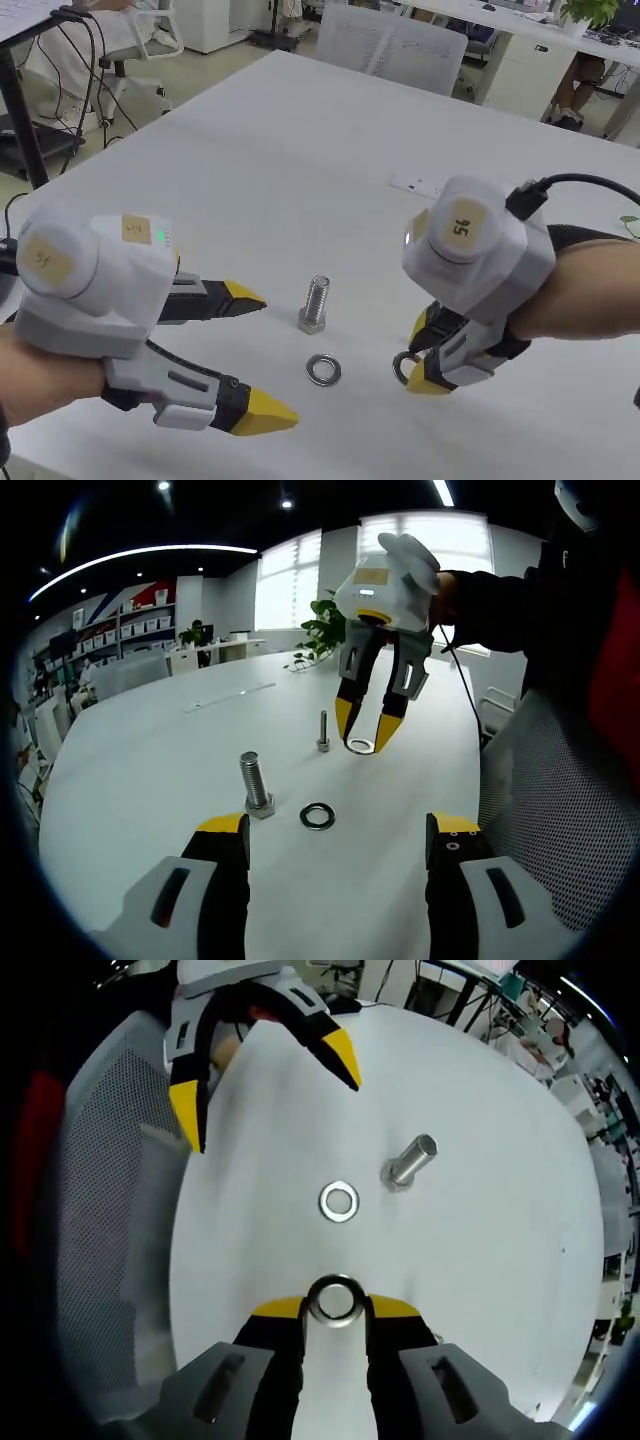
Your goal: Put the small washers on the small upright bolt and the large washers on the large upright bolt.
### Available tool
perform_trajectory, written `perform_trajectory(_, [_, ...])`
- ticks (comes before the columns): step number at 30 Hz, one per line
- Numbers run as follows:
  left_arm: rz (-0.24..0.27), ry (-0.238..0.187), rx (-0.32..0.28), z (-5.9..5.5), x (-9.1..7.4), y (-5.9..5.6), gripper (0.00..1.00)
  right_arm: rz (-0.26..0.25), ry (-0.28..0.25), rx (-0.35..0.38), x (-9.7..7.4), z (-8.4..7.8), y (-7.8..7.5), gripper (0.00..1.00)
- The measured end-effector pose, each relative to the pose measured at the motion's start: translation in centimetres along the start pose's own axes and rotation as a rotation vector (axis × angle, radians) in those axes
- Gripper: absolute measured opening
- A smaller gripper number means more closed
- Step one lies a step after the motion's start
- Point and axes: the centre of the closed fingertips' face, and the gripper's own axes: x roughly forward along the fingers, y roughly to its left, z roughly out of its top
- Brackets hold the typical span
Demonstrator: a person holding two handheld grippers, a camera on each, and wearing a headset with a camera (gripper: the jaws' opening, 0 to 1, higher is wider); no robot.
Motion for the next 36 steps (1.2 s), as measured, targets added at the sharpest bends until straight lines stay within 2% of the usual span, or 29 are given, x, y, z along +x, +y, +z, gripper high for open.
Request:
perform_trajectory(11, [0.042, -0.031, -0.009, 0.7, -0.7, 1.0, 0.71, -0.031, -0.015, -0.038, -1.4, 1.8, -1.3, 0.24])
perform_trajectory(18, [0.064, -0.042, -0.019, 0.6, -1.1, 1.5, 0.71, -0.052, -0.028, -0.071, -2.4, 3.3, -2.5, 0.24])
perform_trajectory(22, [0.076, -0.048, -0.027, 0.5, -1.3, 1.7, 0.71, -0.061, -0.034, -0.087, -2.7, 4.1, -3.0, 0.24])
perform_trajectory(29, [0.095, -0.048, -0.048, -0.3, -1.4, 1.9, 0.71, -0.069, -0.037, -0.120, -3.0, 5.2, -3.7, 0.24])
perform_trajectory(36, [0.117, -0.055, -0.052, -0.5, -1.6, 2.3, 0.71, -0.075, -0.043, -0.151, -3.1, 6.4, -4.4, 0.24])
